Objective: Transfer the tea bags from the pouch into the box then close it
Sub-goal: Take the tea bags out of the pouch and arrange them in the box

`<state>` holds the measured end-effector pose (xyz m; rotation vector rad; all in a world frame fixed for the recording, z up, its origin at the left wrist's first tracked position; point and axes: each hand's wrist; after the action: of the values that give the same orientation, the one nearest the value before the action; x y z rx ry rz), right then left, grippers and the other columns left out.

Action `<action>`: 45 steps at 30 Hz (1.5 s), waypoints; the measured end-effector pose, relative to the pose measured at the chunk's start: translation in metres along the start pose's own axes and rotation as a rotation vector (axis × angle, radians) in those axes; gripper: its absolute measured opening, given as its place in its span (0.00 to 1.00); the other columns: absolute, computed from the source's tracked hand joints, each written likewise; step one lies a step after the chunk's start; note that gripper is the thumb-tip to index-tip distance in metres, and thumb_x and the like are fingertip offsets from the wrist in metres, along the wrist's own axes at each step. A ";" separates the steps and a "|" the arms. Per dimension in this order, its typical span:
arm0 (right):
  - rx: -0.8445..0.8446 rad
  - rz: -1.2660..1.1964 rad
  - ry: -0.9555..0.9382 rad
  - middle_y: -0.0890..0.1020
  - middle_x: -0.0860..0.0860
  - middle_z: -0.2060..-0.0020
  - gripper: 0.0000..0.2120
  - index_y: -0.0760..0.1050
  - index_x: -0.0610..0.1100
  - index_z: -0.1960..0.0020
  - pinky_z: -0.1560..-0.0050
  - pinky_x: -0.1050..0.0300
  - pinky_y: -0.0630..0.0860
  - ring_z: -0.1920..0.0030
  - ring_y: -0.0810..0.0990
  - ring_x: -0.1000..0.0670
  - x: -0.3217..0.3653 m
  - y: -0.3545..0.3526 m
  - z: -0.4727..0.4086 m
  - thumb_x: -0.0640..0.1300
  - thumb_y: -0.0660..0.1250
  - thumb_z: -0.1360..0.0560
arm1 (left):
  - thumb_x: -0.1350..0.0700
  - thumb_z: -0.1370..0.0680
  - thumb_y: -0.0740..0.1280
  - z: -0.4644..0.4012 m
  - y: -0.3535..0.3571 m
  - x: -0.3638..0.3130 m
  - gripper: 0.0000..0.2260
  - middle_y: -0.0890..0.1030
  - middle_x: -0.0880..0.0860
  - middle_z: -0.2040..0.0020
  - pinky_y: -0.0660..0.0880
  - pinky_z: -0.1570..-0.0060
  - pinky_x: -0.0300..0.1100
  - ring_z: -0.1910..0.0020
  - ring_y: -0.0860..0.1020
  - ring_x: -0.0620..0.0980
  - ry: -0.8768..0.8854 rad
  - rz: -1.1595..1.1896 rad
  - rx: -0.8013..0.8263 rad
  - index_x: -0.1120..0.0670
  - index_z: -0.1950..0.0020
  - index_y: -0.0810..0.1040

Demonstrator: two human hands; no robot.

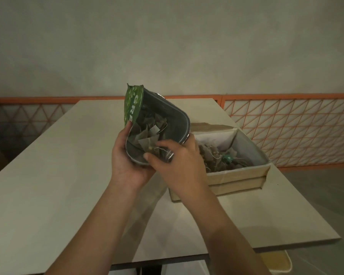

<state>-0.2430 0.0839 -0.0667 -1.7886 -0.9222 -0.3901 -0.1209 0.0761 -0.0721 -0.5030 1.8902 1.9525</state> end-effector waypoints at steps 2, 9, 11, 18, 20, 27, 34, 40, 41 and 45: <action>0.001 -0.013 0.019 0.73 0.50 0.41 0.14 0.82 0.58 0.47 0.41 0.47 0.75 0.38 0.71 0.47 0.001 0.003 0.001 0.61 0.72 0.30 | 0.43 0.23 0.64 0.001 0.000 0.001 0.20 0.82 0.57 0.40 0.80 0.43 0.50 0.44 0.82 0.57 0.003 0.012 0.006 0.56 0.41 0.84; -0.155 -0.314 -0.051 0.77 0.52 0.55 0.03 0.80 0.50 0.57 0.51 0.58 0.76 0.53 0.78 0.52 -0.012 -0.007 0.003 0.44 0.73 0.29 | 0.40 0.20 0.60 -0.003 -0.004 0.000 0.22 0.82 0.59 0.38 0.81 0.49 0.50 0.43 0.82 0.59 -0.013 -0.012 0.011 0.53 0.37 0.82; -0.206 -0.474 -0.005 0.80 0.54 0.57 0.05 0.78 0.50 0.56 0.57 0.62 0.76 0.57 0.80 0.57 -0.015 -0.021 0.005 0.42 0.72 0.27 | 0.40 0.20 0.61 -0.004 -0.004 0.000 0.23 0.79 0.60 0.33 0.80 0.46 0.53 0.36 0.79 0.60 -0.016 0.004 0.023 0.52 0.33 0.80; -0.415 -0.601 0.114 0.82 0.51 0.58 0.09 0.73 0.51 0.55 0.59 0.56 0.81 0.59 0.84 0.48 -0.046 -0.054 -0.001 0.38 0.69 0.24 | 0.42 0.20 0.63 -0.003 -0.001 0.001 0.20 0.80 0.60 0.34 0.78 0.41 0.55 0.34 0.77 0.61 -0.036 0.059 0.017 0.53 0.40 0.84; -0.413 -0.547 0.132 0.81 0.54 0.58 0.12 0.72 0.52 0.56 0.60 0.58 0.79 0.59 0.84 0.51 -0.056 -0.056 0.000 0.36 0.68 0.23 | 0.41 0.20 0.63 -0.002 0.000 0.001 0.20 0.80 0.61 0.35 0.79 0.42 0.55 0.35 0.78 0.62 -0.041 0.064 0.016 0.53 0.38 0.83; -0.364 -0.089 -0.023 0.79 0.52 0.48 0.09 0.80 0.51 0.51 0.46 0.42 0.76 0.45 0.76 0.48 -0.060 -0.040 0.007 0.52 0.65 0.27 | 0.41 0.21 0.64 -0.001 0.002 0.001 0.20 0.81 0.61 0.37 0.79 0.42 0.55 0.39 0.80 0.63 -0.043 0.045 -0.002 0.54 0.44 0.86; -0.337 -0.066 -0.383 0.80 0.51 0.59 0.07 0.84 0.47 0.51 0.52 0.52 0.72 0.54 0.76 0.48 0.007 -0.015 -0.002 0.44 0.70 0.27 | 0.42 0.19 0.60 0.002 0.004 0.001 0.22 0.84 0.58 0.42 0.82 0.53 0.47 0.48 0.84 0.56 -0.002 -0.006 -0.012 0.57 0.44 0.85; -0.060 0.439 -0.349 0.75 0.49 0.41 0.20 0.74 0.54 0.33 0.39 0.49 0.62 0.40 0.70 0.45 0.033 0.003 -0.023 0.46 0.66 0.25 | 0.44 0.19 0.61 0.007 0.000 0.001 0.21 0.85 0.57 0.43 0.83 0.51 0.47 0.48 0.85 0.55 0.039 -0.002 -0.026 0.57 0.46 0.86; -0.023 0.476 -0.325 0.73 0.49 0.40 0.19 0.74 0.55 0.34 0.37 0.48 0.61 0.38 0.68 0.45 0.033 0.005 -0.025 0.48 0.66 0.24 | 0.44 0.19 0.61 0.007 0.000 0.001 0.21 0.85 0.57 0.43 0.83 0.50 0.48 0.48 0.85 0.55 0.039 -0.009 -0.027 0.57 0.46 0.87; -0.057 0.466 -0.317 0.76 0.47 0.44 0.10 0.81 0.50 0.45 0.41 0.48 0.62 0.42 0.71 0.44 0.029 0.008 -0.025 0.48 0.66 0.25 | 0.43 0.18 0.59 0.006 0.000 -0.001 0.22 0.85 0.57 0.43 0.83 0.52 0.48 0.49 0.85 0.56 0.025 -0.011 -0.024 0.57 0.47 0.87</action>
<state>-0.2141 0.0719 -0.0436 -2.0831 -0.6777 0.1705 -0.1200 0.0816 -0.0712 -0.5461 1.8778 1.9728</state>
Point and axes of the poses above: each hand's wrist, its own z-axis away from the middle knuckle, its own y-axis out of the palm, x = y × z
